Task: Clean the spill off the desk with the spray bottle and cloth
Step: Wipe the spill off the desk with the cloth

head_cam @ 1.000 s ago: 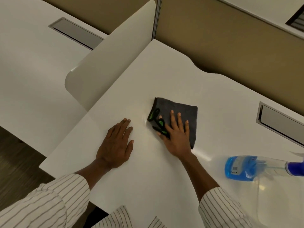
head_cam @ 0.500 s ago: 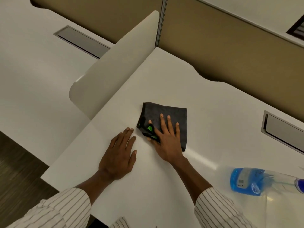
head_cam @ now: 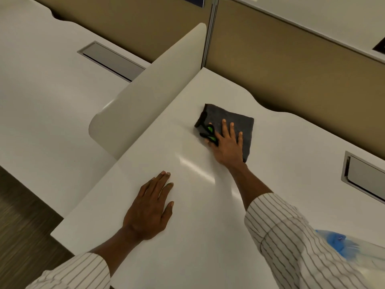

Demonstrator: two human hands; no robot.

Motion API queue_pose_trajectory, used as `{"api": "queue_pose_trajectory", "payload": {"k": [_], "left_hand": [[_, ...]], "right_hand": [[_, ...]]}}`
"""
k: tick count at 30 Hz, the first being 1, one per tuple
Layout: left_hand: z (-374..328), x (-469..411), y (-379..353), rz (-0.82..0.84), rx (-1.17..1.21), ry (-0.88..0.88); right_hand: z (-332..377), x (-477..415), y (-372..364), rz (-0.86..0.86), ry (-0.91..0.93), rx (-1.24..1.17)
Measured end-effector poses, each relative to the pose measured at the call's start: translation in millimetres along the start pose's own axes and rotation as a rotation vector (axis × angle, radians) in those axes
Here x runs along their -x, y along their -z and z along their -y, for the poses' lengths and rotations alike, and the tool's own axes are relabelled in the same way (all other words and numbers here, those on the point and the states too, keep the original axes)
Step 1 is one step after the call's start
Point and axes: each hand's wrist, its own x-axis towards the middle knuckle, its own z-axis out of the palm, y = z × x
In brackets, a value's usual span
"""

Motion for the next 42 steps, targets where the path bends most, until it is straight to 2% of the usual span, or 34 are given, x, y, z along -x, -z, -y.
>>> {"api": "queue_pose_trajectory", "payload": {"k": [11,19,21,28,32,36,42], "left_hand": [[0,1,0,-0.008,-0.003,-0.014],[-3,0,2,0.013,-0.040,-0.014],[-4,0,3,0.021,-0.048,-0.015],[-5,-1,4,0.016,-0.049,-0.023],[-4,-3,5,0.038,-0.046,-0.017],[-1,-3,3,0.095,-0.047,0.032],[-1,-3,4,0.094,-0.010,0.009]], "right_hand": [[-115,81,9,-0.116,-0.573,-0.068],[-102,80,16,-0.132,-0.748,-0.171],[-85,61,18,-0.102,-0.696,-0.187],[40,25,-7,0.025,-0.060,-0.037],[94,46,-22,0.083,0.180,-0.018],[102,93,-34,0.039,0.217,-0.062],[89,197,-50,-0.061,-0.058,-0.096]]}}
